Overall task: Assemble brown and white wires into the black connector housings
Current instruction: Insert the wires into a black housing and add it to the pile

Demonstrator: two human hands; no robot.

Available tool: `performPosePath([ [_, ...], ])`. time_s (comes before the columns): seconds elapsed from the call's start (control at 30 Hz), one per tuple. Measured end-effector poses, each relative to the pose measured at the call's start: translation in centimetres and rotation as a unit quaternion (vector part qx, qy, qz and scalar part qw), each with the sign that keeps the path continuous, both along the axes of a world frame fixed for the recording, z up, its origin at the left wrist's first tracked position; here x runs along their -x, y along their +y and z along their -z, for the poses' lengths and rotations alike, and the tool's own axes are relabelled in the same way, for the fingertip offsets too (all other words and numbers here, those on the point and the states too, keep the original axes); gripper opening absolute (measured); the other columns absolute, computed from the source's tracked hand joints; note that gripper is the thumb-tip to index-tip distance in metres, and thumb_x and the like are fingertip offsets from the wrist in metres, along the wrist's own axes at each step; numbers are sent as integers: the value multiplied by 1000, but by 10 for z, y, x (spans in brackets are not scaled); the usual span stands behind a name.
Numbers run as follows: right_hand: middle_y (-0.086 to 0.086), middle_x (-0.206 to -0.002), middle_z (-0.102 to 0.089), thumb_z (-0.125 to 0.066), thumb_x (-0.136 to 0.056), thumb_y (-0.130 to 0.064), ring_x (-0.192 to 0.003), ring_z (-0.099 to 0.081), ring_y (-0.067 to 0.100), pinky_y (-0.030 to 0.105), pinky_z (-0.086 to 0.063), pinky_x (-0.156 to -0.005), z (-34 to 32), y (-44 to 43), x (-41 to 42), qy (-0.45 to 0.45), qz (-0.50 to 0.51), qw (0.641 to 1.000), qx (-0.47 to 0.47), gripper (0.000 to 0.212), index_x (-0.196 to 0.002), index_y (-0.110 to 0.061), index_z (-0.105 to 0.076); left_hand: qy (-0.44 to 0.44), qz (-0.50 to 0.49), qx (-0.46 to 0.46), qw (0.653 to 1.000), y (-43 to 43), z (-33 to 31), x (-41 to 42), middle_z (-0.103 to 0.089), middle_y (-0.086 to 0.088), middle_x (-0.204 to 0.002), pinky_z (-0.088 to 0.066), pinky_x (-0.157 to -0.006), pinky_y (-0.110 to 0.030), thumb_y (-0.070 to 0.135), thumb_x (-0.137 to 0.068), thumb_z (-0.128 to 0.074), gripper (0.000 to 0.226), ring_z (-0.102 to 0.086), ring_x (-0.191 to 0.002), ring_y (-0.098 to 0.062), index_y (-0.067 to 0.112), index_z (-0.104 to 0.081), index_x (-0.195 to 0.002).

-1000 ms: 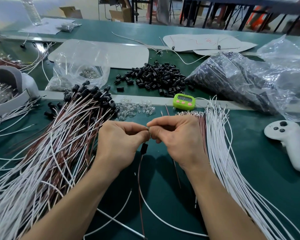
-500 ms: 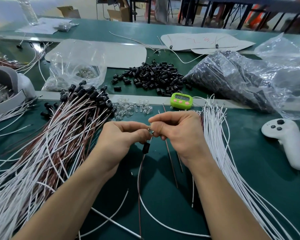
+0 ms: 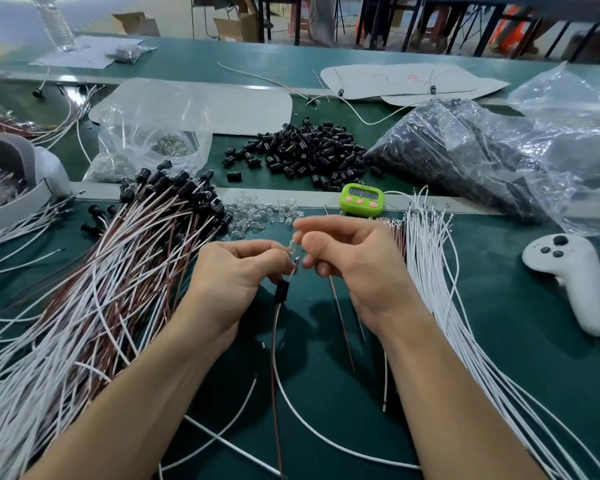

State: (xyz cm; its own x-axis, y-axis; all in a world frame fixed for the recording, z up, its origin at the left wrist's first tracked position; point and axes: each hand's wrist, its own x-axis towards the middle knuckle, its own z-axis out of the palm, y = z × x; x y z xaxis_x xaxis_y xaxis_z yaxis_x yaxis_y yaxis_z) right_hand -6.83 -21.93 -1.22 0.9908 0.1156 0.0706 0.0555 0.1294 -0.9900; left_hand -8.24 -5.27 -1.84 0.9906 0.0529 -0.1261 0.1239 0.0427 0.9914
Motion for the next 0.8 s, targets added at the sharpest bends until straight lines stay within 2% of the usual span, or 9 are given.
performPosePath([
  [0.07, 13, -77, -75, -75, -87, 1, -59, -64, 16, 21, -47, -51, 1, -1, -2, 41, 23, 999, 10, 11, -88, -9, -81, 18, -32, 31, 999, -1, -1, -2, -71, -11, -69, -47, -61, -24, 3, -68, -78, 8, -57, -61, -13, 11, -80, -66],
  [0.17, 7, -65, -71, -79, -83, 0, -54, -63, 15, 20, -46, -49, 6, 4, -1, 63, -1, 994, 90, 15, -76, -13, -80, 24, -53, 53, 997, -1, -1, -4, -70, -8, -67, -47, -65, -26, 0, -74, -74, 16, -58, -63, -15, 13, -79, -64],
  [0.3, 3, -60, -71, -83, -79, -6, -52, -63, 12, 21, -45, -48, 10, 16, 2, 24, 28, 992, 124, 15, -72, -20, -80, 14, -56, 45, 997, 0, -1, -3, -70, -6, -66, -48, -67, -27, 0, -76, -75, 17, -58, -62, -15, 14, -79, -66],
  [0.47, -6, -60, -73, -86, -75, -18, -52, -65, 5, 16, -46, -51, 10, 20, 5, -35, 68, 983, 165, 6, -76, -22, -82, -29, -79, 21, 996, 0, -3, -1, -70, -1, -61, -48, -56, -15, -5, -77, -76, 27, -58, -54, -8, 18, -80, -64],
  [0.6, -5, -65, -75, -88, -76, -15, -55, -66, 6, 21, -51, -57, 6, 15, 5, -37, 49, 984, 168, 9, -76, -22, -83, -37, -62, 14, 997, 1, -4, -1, -70, -1, -60, -45, -54, -11, -5, -78, -76, 30, -58, -52, -6, 19, -80, -63],
  [0.8, -4, -62, -73, -85, -77, -22, -54, -63, 7, 23, -50, -54, 6, 17, 7, -61, 58, 984, 158, 4, -75, -22, -82, -50, -45, 26, 997, 3, -7, -1, -70, 1, -60, -45, -54, -10, -6, -81, -74, 30, -58, -53, -3, 17, -80, -63],
])
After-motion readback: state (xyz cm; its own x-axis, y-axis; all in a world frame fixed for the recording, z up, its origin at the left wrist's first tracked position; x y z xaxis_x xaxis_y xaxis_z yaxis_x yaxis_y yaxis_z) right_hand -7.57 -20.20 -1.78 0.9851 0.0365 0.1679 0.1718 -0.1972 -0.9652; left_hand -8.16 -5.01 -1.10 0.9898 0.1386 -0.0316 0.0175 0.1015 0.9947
